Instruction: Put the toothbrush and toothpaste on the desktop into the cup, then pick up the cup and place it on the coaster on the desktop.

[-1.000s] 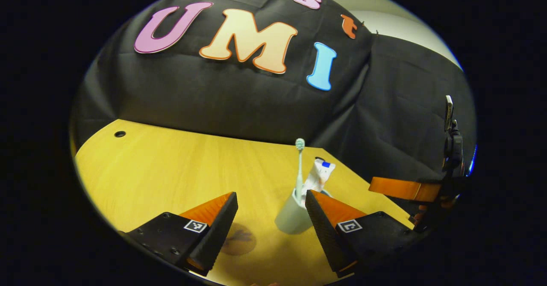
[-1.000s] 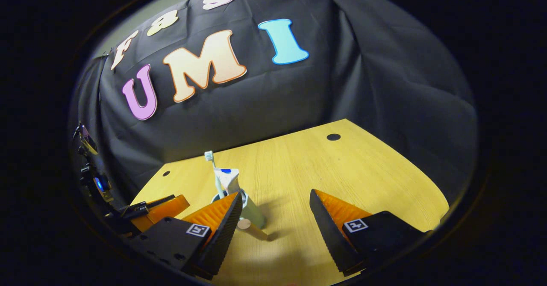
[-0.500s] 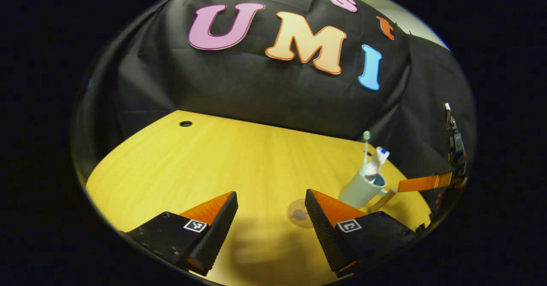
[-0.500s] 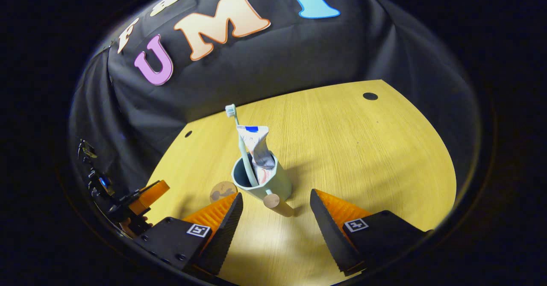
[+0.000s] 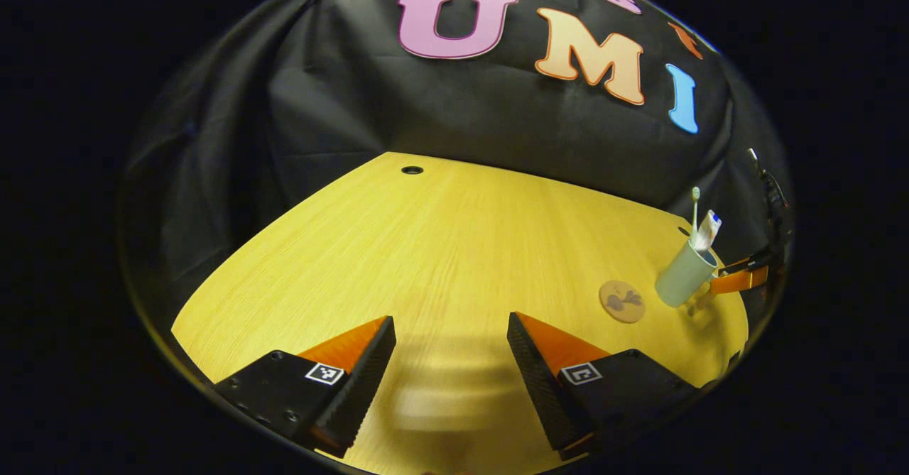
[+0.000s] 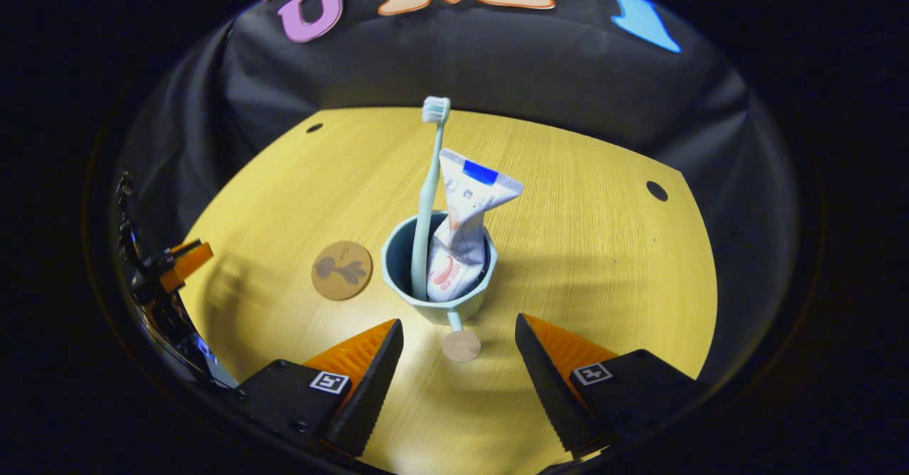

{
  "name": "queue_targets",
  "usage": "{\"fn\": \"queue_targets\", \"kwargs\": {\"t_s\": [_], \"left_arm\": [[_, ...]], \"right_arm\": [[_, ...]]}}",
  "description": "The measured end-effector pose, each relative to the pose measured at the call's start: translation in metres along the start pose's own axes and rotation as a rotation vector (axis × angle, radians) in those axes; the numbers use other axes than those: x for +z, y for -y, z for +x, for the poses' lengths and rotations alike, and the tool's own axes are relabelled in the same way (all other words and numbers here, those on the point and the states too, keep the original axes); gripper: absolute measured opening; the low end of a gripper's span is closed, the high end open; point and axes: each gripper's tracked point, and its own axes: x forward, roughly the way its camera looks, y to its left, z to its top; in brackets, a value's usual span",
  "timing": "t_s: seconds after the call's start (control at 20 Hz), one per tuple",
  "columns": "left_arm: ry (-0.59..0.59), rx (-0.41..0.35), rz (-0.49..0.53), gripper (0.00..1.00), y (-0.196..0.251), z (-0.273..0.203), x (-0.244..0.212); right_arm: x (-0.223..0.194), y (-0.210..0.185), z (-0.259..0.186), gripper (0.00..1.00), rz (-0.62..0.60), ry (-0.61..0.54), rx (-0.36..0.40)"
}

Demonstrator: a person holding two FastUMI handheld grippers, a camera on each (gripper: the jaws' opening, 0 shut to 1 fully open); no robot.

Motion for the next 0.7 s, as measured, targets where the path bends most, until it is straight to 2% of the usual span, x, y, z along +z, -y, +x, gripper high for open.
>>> {"fn": "queue_targets", "kwargs": {"t_s": [0.05, 0.1, 0.15, 0.25, 0.3, 0.35, 0.45, 0.6, 0.65, 0.7], "left_arm": [[-0.004, 0.004, -0.002, 0.95, -0.001, 0.001, -0.001], [-0.008, 0.006, -0.003, 0.94, -0.002, 0.002, -0.002], [-0.012, 0.005, -0.006, 0.94, -0.004, 0.003, -0.003], [-0.024, 0.003, -0.010, 0.94, -0.011, 0.005, -0.007], [-0.030, 0.000, -0.013, 0.94, -0.013, 0.005, -0.009], [-0.034, -0.005, -0.015, 0.94, -0.012, 0.005, -0.010], [-0.043, -0.025, -0.013, 0.94, -0.005, 0.008, -0.012], [-0.045, -0.039, -0.017, 0.94, -0.001, 0.007, -0.013], [-0.040, -0.048, -0.022, 0.94, 0.002, 0.007, -0.011], [-0.038, -0.054, -0.024, 0.94, 0.003, 0.006, -0.011]], "right_arm": [[-0.002, 0.001, 0.004, 0.98, -0.030, -0.025, -0.007], [-0.003, 0.003, 0.007, 0.98, -0.053, -0.050, -0.011], [-0.004, 0.003, 0.011, 0.92, -0.067, -0.074, -0.012], [-0.007, 0.006, 0.018, 0.95, -0.078, -0.107, -0.020], [-0.006, 0.006, 0.020, 0.81, -0.082, -0.115, -0.023], [-0.006, 0.006, 0.021, 0.78, -0.086, -0.119, -0.024], [-0.008, 0.006, 0.022, 0.63, -0.094, -0.139, -0.027], [-0.009, 0.004, 0.022, 0.29, -0.082, -0.151, -0.027], [-0.009, 0.005, 0.023, 0.29, -0.071, -0.152, -0.030], [-0.009, 0.005, 0.024, 0.23, -0.068, -0.150, -0.035]]}}
